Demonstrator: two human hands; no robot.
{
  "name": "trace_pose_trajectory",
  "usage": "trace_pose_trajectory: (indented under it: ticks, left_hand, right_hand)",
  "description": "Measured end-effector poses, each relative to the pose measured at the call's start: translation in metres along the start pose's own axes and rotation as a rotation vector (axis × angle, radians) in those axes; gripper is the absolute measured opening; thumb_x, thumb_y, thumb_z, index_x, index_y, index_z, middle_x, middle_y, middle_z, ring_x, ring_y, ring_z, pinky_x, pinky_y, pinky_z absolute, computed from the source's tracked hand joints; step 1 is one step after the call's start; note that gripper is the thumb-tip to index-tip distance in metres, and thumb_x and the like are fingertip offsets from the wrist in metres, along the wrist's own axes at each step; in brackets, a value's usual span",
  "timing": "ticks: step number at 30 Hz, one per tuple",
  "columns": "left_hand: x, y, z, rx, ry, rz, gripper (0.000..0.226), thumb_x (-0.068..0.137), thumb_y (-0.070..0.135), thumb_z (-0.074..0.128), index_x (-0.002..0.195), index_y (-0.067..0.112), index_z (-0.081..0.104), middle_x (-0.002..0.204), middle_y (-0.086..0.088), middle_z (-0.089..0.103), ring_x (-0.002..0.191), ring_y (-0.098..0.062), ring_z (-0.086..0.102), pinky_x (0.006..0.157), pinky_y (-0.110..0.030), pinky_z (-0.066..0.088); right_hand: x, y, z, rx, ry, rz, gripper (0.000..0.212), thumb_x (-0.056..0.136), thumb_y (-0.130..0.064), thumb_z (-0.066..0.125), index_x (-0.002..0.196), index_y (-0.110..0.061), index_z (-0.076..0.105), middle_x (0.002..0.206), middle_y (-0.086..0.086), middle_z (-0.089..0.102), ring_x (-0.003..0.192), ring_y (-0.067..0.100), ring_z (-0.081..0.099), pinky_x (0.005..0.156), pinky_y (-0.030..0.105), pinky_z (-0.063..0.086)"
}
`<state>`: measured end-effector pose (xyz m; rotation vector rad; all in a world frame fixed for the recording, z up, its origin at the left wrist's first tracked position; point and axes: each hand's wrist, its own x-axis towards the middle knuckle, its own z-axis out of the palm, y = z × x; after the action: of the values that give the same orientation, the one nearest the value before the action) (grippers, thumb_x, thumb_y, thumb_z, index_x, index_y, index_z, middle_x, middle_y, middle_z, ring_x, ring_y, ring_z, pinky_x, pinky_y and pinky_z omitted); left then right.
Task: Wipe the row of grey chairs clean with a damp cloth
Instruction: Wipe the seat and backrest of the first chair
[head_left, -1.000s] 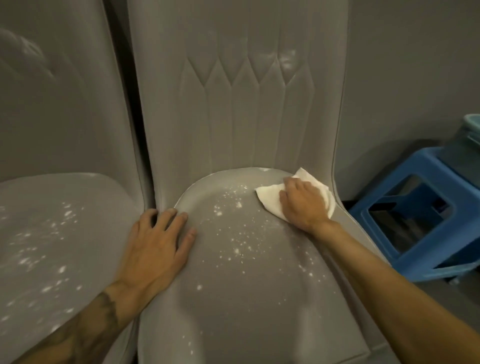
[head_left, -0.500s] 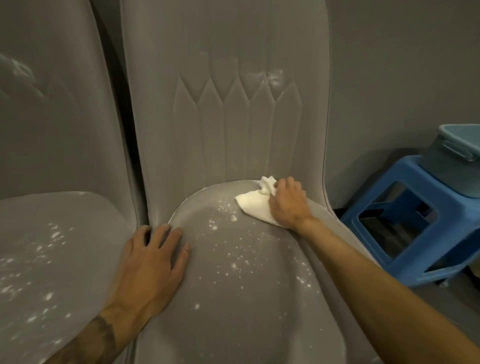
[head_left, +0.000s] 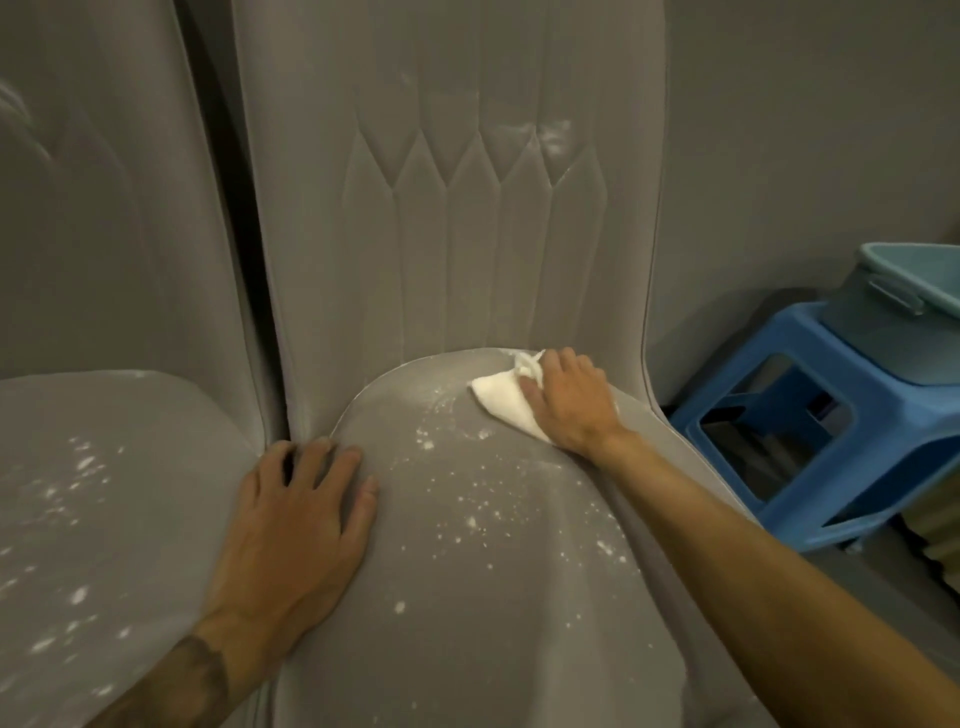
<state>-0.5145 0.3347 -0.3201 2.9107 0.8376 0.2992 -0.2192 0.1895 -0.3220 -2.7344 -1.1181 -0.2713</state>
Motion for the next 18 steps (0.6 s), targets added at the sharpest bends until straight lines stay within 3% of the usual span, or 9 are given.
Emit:
trace_pose_trajectory:
  ticks: [4,7,9,11,15,18]
  left_hand:
    - [0.001,-0.004,0.004,0.1,-0.083,0.058,0.058,0.104,0.05,0.02,0.141,0.019,0.052,0.141,-0.006,0.051,0.124,-0.037,0.046,0.1,-0.047,0.043]
    - [0.001,-0.006,0.005,0.08,0.005,0.053,0.047,0.103,0.044,0.035,0.132,0.015,0.058,0.129,-0.01,0.058,0.113,-0.04,0.051,0.09,-0.051,0.05]
    - [0.0,-0.007,0.008,0.102,0.03,0.057,0.043,0.102,0.041,0.038,0.13,0.014,0.057,0.129,-0.011,0.057,0.112,-0.041,0.051,0.089,-0.052,0.05]
    - [0.0,-0.008,0.011,0.109,0.018,0.102,0.041,0.102,0.037,0.039,0.13,0.012,0.056,0.13,-0.013,0.055,0.113,-0.042,0.05,0.088,-0.054,0.049]
    - [-0.001,-0.009,0.011,0.043,0.032,0.055,0.049,0.104,0.047,0.027,0.133,0.02,0.056,0.132,-0.002,0.055,0.117,-0.033,0.047,0.095,-0.048,0.047]
    - [-0.002,-0.005,0.013,-0.076,0.078,-0.003,0.049,0.104,0.053,0.031,0.132,0.026,0.06,0.131,0.006,0.058,0.12,-0.027,0.047,0.102,-0.047,0.047]
  right_hand:
    - [-0.019,0.015,-0.005,-0.063,0.012,-0.188,0.035,0.105,-0.039,0.044,0.115,-0.007,0.056,0.112,0.012,0.058,0.098,0.032,0.05,0.086,0.038,0.033]
    - [-0.012,0.037,-0.009,-0.218,-0.007,0.031,0.038,0.108,-0.039,0.033,0.12,-0.009,0.052,0.12,0.011,0.054,0.103,0.03,0.047,0.091,0.038,0.035]
    - [0.001,0.029,-0.009,-0.194,-0.031,0.179,0.036,0.108,-0.036,0.032,0.121,-0.008,0.051,0.125,0.013,0.054,0.108,0.032,0.049,0.094,0.04,0.037]
    - [0.012,0.005,-0.006,-0.108,-0.043,0.212,0.033,0.107,-0.032,0.036,0.123,-0.006,0.05,0.128,0.015,0.053,0.114,0.035,0.05,0.095,0.043,0.039]
    - [0.008,-0.018,0.002,-0.011,-0.014,-0.057,0.033,0.103,-0.035,0.045,0.118,-0.006,0.052,0.119,0.016,0.056,0.105,0.037,0.054,0.086,0.043,0.038]
    - [0.013,0.006,-0.003,-0.054,-0.05,-0.044,0.032,0.104,-0.032,0.045,0.121,-0.007,0.05,0.123,0.016,0.055,0.109,0.037,0.052,0.088,0.043,0.038]
